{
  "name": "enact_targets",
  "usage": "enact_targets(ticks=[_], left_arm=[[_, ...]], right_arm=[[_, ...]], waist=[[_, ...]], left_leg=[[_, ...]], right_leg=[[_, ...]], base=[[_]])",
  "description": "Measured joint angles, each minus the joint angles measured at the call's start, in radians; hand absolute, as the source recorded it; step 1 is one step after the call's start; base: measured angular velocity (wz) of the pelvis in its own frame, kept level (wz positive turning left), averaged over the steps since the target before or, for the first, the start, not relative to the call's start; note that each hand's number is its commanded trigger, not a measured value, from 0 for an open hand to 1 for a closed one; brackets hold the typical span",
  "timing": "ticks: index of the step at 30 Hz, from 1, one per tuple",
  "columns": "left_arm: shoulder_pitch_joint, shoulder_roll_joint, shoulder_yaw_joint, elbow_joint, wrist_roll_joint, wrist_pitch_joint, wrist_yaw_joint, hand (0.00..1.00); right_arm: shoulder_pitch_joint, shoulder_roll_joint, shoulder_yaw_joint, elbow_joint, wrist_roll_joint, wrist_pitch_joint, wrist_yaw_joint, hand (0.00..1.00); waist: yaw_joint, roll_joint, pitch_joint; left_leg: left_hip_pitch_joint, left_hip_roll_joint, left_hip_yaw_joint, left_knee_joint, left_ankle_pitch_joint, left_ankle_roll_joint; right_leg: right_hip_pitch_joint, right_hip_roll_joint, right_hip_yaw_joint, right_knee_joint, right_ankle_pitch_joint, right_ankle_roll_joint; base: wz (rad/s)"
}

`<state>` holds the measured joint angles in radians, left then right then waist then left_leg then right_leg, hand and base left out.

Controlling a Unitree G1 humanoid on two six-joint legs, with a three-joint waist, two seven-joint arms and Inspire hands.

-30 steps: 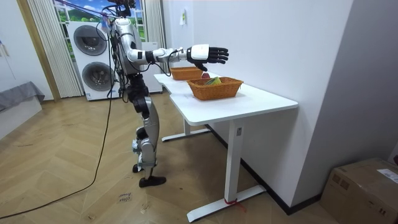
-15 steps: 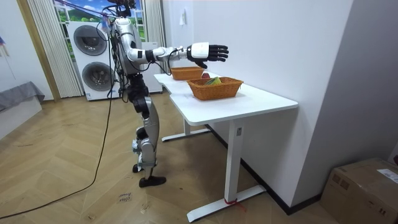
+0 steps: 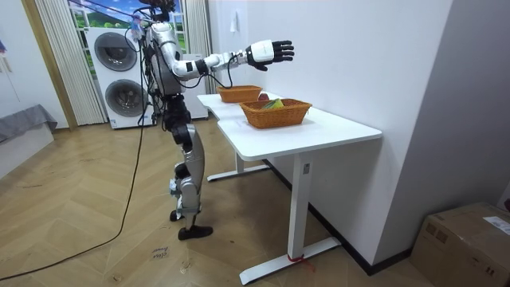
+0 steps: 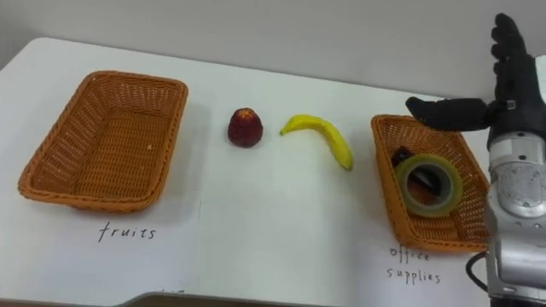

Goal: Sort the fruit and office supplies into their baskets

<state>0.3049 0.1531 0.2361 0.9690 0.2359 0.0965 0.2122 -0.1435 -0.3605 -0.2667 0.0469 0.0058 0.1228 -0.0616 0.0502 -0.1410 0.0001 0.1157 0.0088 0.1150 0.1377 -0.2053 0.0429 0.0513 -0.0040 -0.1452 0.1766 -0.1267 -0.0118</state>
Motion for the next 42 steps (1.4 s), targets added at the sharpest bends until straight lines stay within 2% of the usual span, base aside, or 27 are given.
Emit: enact_targets(ticks=[7,11,14,16,19,26,28,31,34,42], left_arm=[[0.000,0.010,-0.002,0.000,0.000,0.026,-0.009,0.00],[-0.001,0.028,-0.002,0.002,0.000,0.030,-0.007,0.00],[-0.001,0.033,-0.003,0.013,0.000,0.047,-0.007,0.00],[-0.002,0.034,-0.007,0.017,-0.001,0.059,-0.007,0.00],[-0.010,0.034,-0.007,0.021,-0.002,0.060,-0.008,0.00],[-0.032,0.036,-0.009,0.019,-0.006,0.059,-0.010,0.00],[-0.036,0.044,-0.033,0.019,-0.006,0.058,-0.009,0.00],[-0.053,0.056,-0.069,0.019,-0.005,0.051,-0.007,0.00],[-0.052,0.058,-0.102,0.019,-0.007,0.050,-0.006,0.00],[-0.059,0.059,-0.107,0.021,-0.008,0.045,-0.001,0.00]], right_arm=[[-0.014,-0.001,0.073,0.038,0.042,0.002,0.020,0.00],[-0.037,-0.004,0.092,0.105,0.063,0.010,0.022,0.00],[-0.067,-0.005,0.108,0.154,0.070,0.011,0.021,0.00],[-0.083,-0.023,0.153,0.190,0.073,0.011,0.021,0.00],[-0.103,-0.034,0.196,0.263,0.072,0.010,0.031,0.00],[-0.143,-0.035,0.225,0.357,0.072,0.008,0.031,0.00],[-0.172,-0.037,0.260,0.426,0.067,0.002,0.030,0.00],[-0.203,-0.038,0.295,0.503,0.062,0.002,0.031,0.00],[-0.226,-0.040,0.312,0.539,0.062,0.001,0.031,0.00],[-0.230,-0.056,0.324,0.543,0.053,-0.004,0.032,0.00]], waist=[[0.032,-0.005,-0.0025],[0.039,-0.011,-0.0040],[0.039,-0.012,-0.0036],[0.044,-0.013,-0.0035],[0.055,-0.012,-0.0035],[0.078,-0.012,-0.0031],[0.093,-0.010,0.0004],[0.095,-0.015,-0.0020],[0.094,-0.012,0.0018],[0.095,-0.011,0.0075]], left_leg=[[-0.018,-0.003,-0.023,0.011,0.000,0.000],[-0.032,-0.006,-0.041,0.022,0.000,0.000],[-0.046,-0.008,-0.061,0.034,0.000,0.001],[-0.057,-0.008,-0.073,0.046,-0.001,0.000],[-0.077,-0.007,-0.087,0.065,-0.004,-0.002],[-0.155,-0.005,-0.092,0.101,-0.002,-0.005],[-0.163,-0.005,-0.091,0.101,0.000,-0.006],[-0.191,-0.004,-0.091,0.102,0.005,-0.007],[-0.201,-0.005,-0.090,0.102,0.007,-0.007],[-0.217,-0.004,-0.090,0.098,0.009,-0.007]], right_leg=[[-0.001,-0.005,-0.026,-0.006,0.000,0.000],[-0.001,-0.009,-0.049,-0.006,0.000,0.000],[-0.001,-0.011,-0.063,-0.006,0.000,0.000],[-0.002,-0.013,-0.078,-0.007,0.000,0.000],[-0.006,-0.012,-0.086,-0.007,0.001,-0.001],[-0.070,-0.013,-0.102,0.006,0.010,-0.012],[-0.080,-0.014,-0.102,0.011,0.011,-0.013],[-0.108,-0.014,-0.103,0.013,0.015,-0.017],[-0.119,-0.015,-0.104,0.013,0.016,-0.018],[-0.139,-0.014,-0.104,0.012,0.016,-0.018]], base=[[0.08],[0.17],[0.18],[0.17],[0.15],[0.05],[-0.02],[0.00],[0.00],[0.00]])
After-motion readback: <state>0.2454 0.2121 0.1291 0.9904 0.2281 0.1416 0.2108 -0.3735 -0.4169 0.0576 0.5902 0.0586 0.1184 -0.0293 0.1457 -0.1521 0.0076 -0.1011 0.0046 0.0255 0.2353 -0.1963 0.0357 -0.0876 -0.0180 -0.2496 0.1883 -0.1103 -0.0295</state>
